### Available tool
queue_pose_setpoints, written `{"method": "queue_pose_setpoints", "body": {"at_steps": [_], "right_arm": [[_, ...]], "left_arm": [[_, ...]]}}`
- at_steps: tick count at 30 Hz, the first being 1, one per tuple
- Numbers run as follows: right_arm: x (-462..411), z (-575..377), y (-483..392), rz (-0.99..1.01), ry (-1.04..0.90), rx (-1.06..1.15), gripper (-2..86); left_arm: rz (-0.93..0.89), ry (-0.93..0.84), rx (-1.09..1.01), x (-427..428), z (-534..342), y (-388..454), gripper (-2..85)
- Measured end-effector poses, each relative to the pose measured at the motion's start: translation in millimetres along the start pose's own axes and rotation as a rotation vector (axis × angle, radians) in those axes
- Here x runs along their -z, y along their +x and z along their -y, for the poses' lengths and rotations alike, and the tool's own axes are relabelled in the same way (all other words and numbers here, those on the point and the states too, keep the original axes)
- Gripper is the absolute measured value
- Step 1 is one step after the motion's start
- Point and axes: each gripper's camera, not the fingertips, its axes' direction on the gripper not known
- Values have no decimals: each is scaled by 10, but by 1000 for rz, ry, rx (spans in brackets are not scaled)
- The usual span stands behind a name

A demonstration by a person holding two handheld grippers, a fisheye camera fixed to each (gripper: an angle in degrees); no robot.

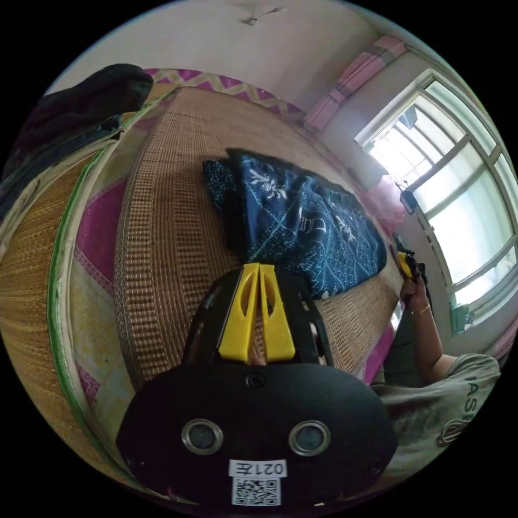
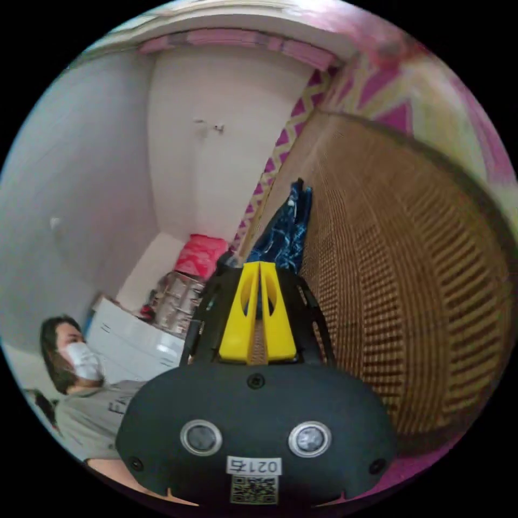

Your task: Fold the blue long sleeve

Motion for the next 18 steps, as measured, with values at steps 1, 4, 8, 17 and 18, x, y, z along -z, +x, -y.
{"method": "queue_pose_setpoints", "body": {"at_steps": [1, 4, 8, 17, 18], "right_arm": [[-22, 49, -112, -52, -6, 46, 19], [-443, 408, -540, -210, -111, 246, 64], [-1294, 1073, -735, -428, -259, 452, 93], [-2207, 2277, 61, -357, -486, 155, 114], [-2193, 2347, 136, -311, -478, 125, 112]], "left_arm": [[-25, 50, -8, 73, 3, 4, -7], [-72, 175, -40, 312, 172, 17, 4], [25, 66, -137, 107, 730, -1, 69], [30, -119, -77, -567, 1701, -623, 133], [25, -150, -56, -646, 1784, -702, 133]]}}
